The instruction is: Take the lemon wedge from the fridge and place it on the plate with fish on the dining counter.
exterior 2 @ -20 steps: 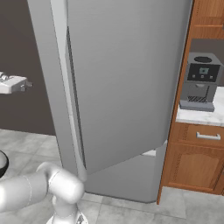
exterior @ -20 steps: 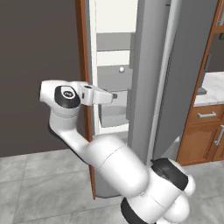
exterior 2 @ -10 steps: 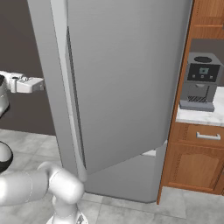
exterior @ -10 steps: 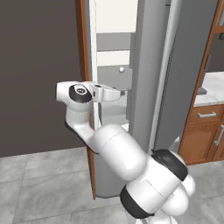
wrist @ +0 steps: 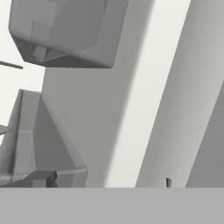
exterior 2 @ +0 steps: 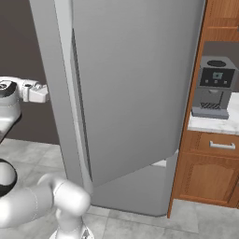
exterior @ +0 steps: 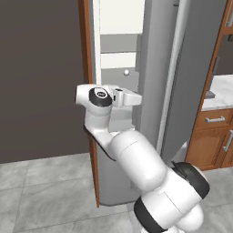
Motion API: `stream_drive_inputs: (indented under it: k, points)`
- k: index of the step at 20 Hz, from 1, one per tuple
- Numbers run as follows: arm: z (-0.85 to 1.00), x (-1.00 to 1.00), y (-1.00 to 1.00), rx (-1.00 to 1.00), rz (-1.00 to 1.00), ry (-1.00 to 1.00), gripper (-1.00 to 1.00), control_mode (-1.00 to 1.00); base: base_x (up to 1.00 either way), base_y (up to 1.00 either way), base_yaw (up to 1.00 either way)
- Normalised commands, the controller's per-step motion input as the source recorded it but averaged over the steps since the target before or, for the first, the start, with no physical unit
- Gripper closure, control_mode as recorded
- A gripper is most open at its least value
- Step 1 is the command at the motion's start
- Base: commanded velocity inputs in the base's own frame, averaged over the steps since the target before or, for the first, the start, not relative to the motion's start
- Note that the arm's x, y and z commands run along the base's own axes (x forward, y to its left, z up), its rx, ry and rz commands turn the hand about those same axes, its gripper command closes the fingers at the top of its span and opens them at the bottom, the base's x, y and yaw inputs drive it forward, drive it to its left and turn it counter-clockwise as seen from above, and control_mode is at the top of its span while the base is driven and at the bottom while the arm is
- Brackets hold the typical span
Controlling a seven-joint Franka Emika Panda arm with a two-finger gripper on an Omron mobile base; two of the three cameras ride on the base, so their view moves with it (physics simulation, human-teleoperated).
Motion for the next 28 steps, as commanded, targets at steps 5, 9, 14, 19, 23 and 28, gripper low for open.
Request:
stream_drive_inputs:
  k: [5, 9, 14, 19, 23, 28]
  points:
    - [0.00, -0.66, -0.82, 0.00, -0.01, 0.00, -1.00, -1.00, 0.00, 0.00, 0.00]
    - [0.00, -0.93, -0.88, 0.00, -0.06, 0.00, -1.00, -1.00, 0.00, 0.00, 0.00]
    - [0.00, -0.92, -1.00, 0.00, -0.13, 0.00, -1.00, -1.00, 0.00, 0.00, 0.00]
    - [0.00, -0.78, -1.00, 0.00, -0.16, 0.00, -1.00, -1.00, 0.00, 0.00, 0.00]
    - [0.00, -0.75, -1.00, 0.00, -0.17, 0.00, -1.00, -1.00, 0.00, 0.00, 0.00]
    - [0.00, -0.66, -1.00, 0.00, -0.24, 0.00, -1.00, -1.00, 0.00, 0.00, 0.00]
